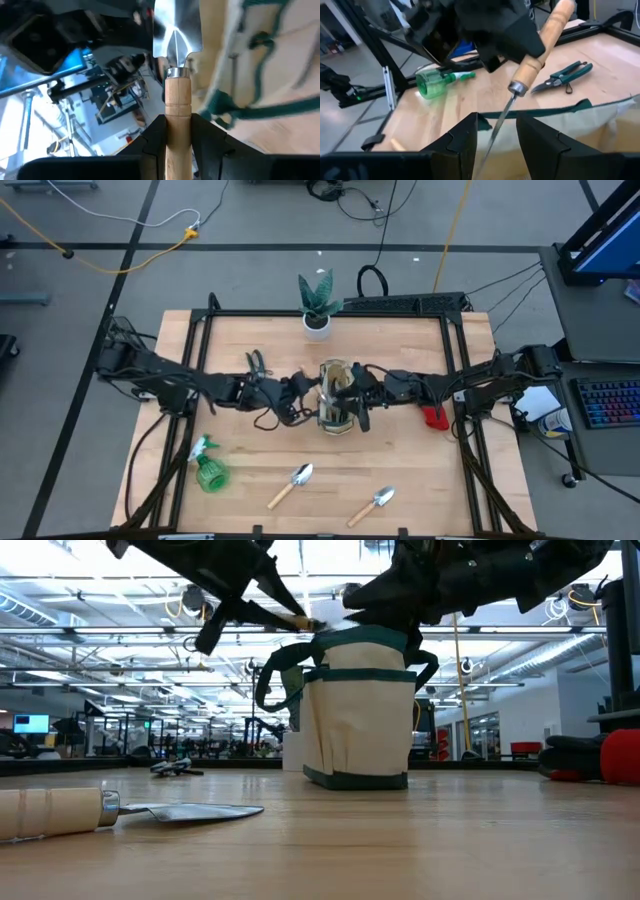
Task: Pick & Place Garden tools in Gardening bag
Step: Put the top brown trowel into the gardening bag
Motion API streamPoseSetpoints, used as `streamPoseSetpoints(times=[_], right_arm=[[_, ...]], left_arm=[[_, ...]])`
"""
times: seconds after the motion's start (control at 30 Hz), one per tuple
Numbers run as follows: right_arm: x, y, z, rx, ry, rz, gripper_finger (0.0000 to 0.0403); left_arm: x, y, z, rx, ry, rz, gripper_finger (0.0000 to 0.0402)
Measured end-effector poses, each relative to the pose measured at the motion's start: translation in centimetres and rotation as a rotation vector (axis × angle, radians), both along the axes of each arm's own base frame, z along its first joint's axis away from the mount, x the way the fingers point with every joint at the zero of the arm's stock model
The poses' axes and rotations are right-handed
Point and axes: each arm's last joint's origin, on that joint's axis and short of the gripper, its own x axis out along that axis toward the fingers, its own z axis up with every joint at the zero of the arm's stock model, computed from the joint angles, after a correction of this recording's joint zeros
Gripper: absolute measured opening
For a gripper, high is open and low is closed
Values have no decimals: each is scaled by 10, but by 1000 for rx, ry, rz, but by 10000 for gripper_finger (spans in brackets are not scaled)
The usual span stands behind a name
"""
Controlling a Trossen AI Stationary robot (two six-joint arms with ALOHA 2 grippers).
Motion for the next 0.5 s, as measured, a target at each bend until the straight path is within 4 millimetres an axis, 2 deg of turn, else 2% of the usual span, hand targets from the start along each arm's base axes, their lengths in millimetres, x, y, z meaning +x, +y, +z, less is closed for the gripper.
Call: streamPoseSetpoints(times=[0.13,0.33,0.5], right_arm=[[0,-2,0,-8,4,-7,130],[0,-6,-1,-9,11,-16,129],[0,-5,-1,-17,11,-11,94]], left_arm=[[3,1,6,-1,-74,-5,76],[4,0,7,27,-71,-27,76],[6,0,5,47,-62,-37,76]])
